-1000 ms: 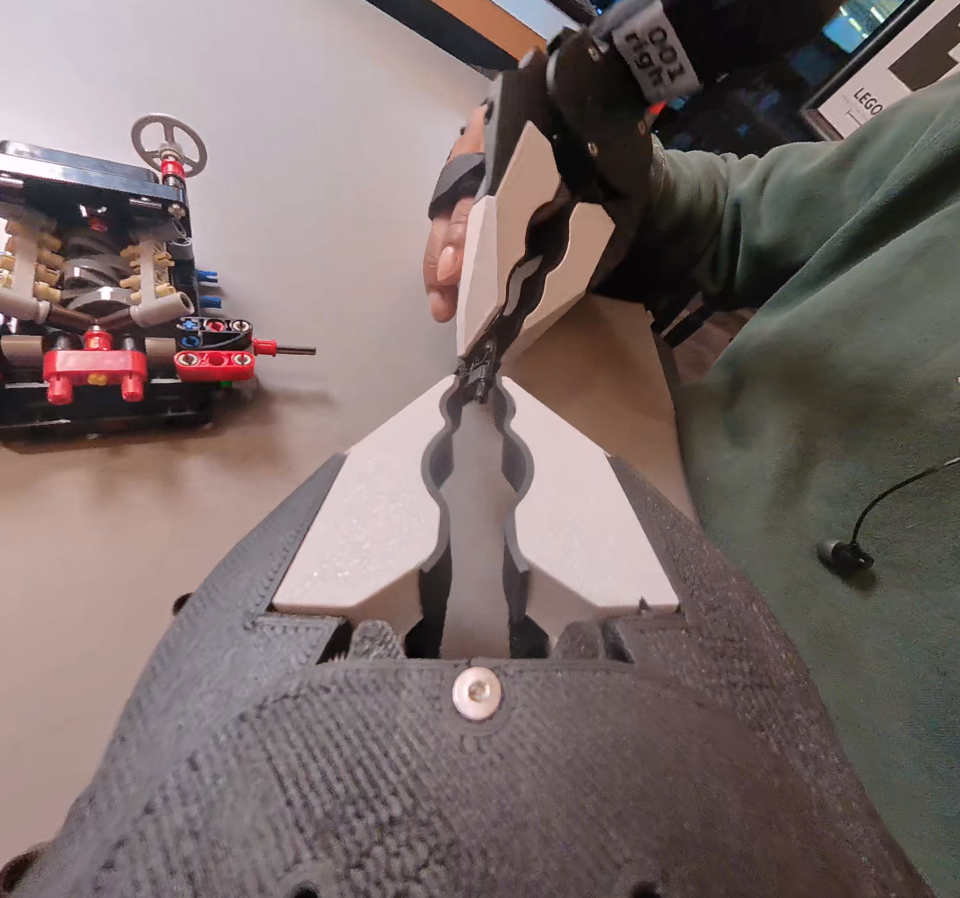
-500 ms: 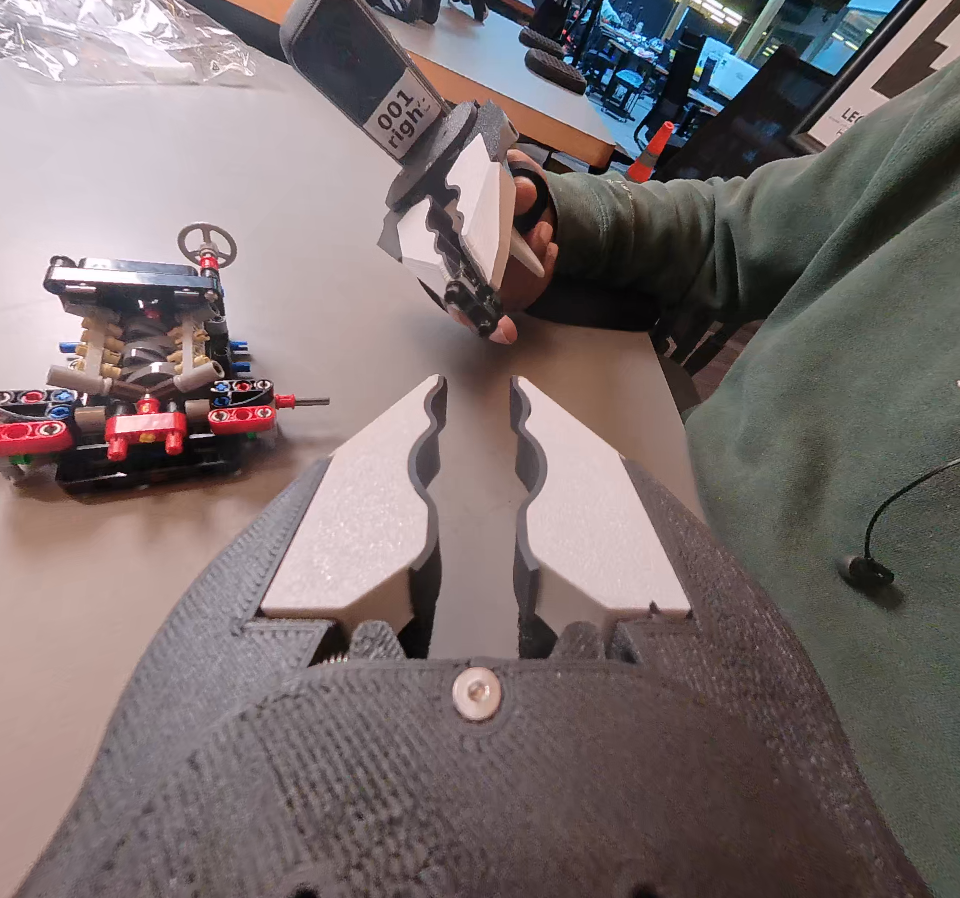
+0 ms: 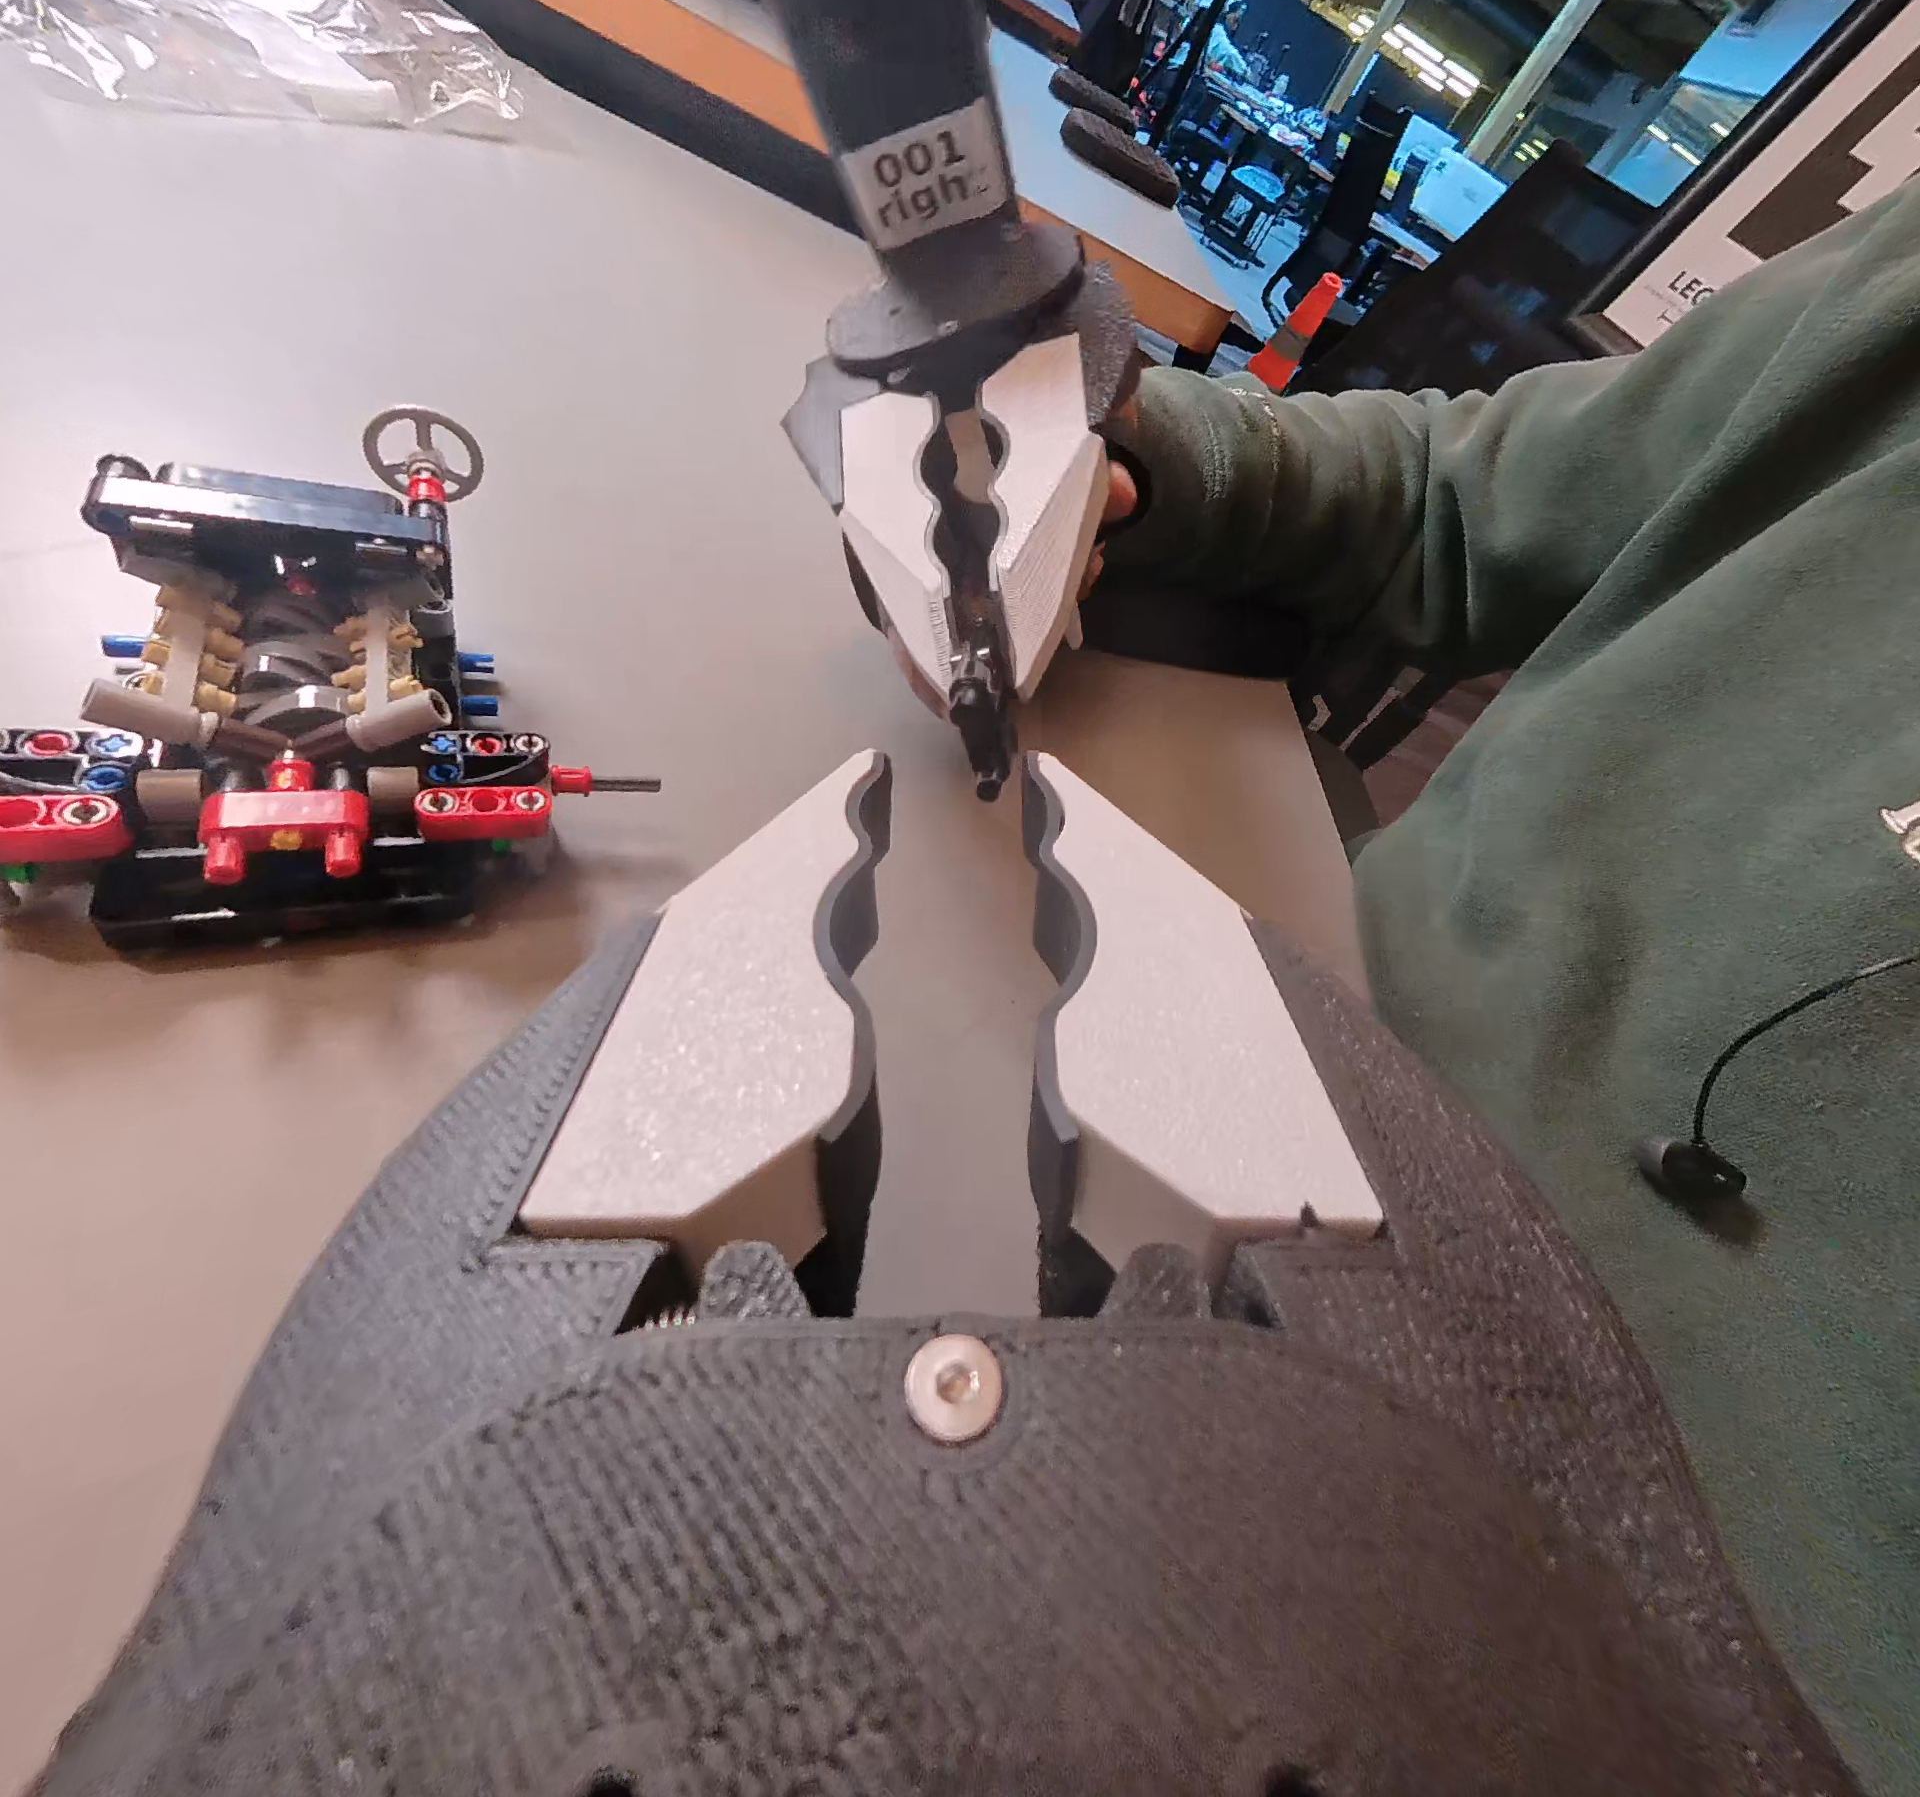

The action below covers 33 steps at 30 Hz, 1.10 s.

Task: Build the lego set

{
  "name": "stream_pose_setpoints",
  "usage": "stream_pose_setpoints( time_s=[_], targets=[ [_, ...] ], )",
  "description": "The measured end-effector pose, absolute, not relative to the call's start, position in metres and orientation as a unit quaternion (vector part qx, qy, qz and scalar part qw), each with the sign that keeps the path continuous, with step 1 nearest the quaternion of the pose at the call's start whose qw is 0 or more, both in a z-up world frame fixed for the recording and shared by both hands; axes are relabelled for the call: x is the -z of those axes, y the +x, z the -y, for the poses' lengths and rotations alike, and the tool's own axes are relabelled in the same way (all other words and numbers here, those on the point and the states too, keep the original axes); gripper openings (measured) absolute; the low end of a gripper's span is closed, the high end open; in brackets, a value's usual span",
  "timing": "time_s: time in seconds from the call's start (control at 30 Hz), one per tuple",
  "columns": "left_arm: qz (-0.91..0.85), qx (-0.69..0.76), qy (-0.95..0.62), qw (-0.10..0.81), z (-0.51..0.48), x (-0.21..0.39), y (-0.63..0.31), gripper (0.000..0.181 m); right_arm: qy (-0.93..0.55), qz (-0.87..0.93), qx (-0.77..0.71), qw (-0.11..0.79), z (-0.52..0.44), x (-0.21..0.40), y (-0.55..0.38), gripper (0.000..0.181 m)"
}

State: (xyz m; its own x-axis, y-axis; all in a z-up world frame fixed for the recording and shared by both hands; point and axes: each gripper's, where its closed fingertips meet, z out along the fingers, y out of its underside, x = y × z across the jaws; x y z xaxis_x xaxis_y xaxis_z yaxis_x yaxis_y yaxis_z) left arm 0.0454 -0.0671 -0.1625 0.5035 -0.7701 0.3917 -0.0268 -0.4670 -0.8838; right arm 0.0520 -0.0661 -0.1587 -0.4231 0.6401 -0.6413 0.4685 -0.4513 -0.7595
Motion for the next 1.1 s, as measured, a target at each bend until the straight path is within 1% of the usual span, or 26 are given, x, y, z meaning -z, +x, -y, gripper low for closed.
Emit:
stream_pose_setpoints(
  time_s=[0.07, 0.23, 0.37, 0.47, 0.57, 0.7, 0.77, 0.9, 1.0, 1.07, 1.1],
  targets=[
    [-0.272, 0.423, -0.75, 0.429, 0.07, 0.166, 0.047, 0.024, -0.515, 0.563, -0.631, 0.139, 0.066, 0.162, 0.049, 0.006],
    [-0.26, 0.459, -0.754, 0.392, 0.076, 0.17, 0.052, 0.029, -0.41, 0.689, -0.505, 0.319, 0.076, 0.171, 0.048, 0.007],
    [-0.233, 0.505, -0.77, 0.314, 0.085, 0.184, 0.055, 0.043, -0.34, 0.728, -0.434, 0.407, 0.084, 0.171, 0.045, 0.007],
    [-0.226, 0.541, -0.759, 0.283, 0.093, 0.183, 0.061, 0.046, -0.304, 0.733, -0.394, 0.463, 0.082, 0.164, 0.044, 0.007],
    [-0.206, 0.559, -0.746, 0.296, 0.088, 0.173, 0.059, 0.037, -0.281, 0.742, -0.369, 0.484, 0.082, 0.163, 0.046, 0.007],
    [-0.175, 0.571, -0.743, 0.302, 0.08, 0.169, 0.052, 0.032, -0.255, 0.755, -0.325, 0.508, 0.083, 0.167, 0.045, 0.006],
    [-0.184, 0.562, -0.747, 0.304, 0.081, 0.171, 0.054, 0.023, -0.246, 0.765, -0.303, 0.513, 0.082, 0.172, 0.044, 0.006],
    [-0.2, 0.534, -0.757, 0.318, 0.079, 0.174, 0.053, 0.023, -0.236, 0.77, -0.28, 0.523, 0.08, 0.174, 0.044, 0.006],
    [-0.239, 0.466, -0.778, 0.347, 0.075, 0.184, 0.05, 0.023, -0.246, 0.778, -0.256, 0.519, 0.075, 0.183, 0.042, 0.008],
    [-0.294, 0.377, -0.794, 0.377, 0.07, 0.197, 0.044, 0.022, -0.278, 0.785, -0.261, 0.487, 0.068, 0.192, 0.044, 0.012],
    [-0.327, 0.323, -0.798, 0.391, 0.068, 0.204, 0.041, 0.022, -0.304, 0.782, -0.28, 0.466, 0.064, 0.194, 0.046, 0.018]
  ],
)
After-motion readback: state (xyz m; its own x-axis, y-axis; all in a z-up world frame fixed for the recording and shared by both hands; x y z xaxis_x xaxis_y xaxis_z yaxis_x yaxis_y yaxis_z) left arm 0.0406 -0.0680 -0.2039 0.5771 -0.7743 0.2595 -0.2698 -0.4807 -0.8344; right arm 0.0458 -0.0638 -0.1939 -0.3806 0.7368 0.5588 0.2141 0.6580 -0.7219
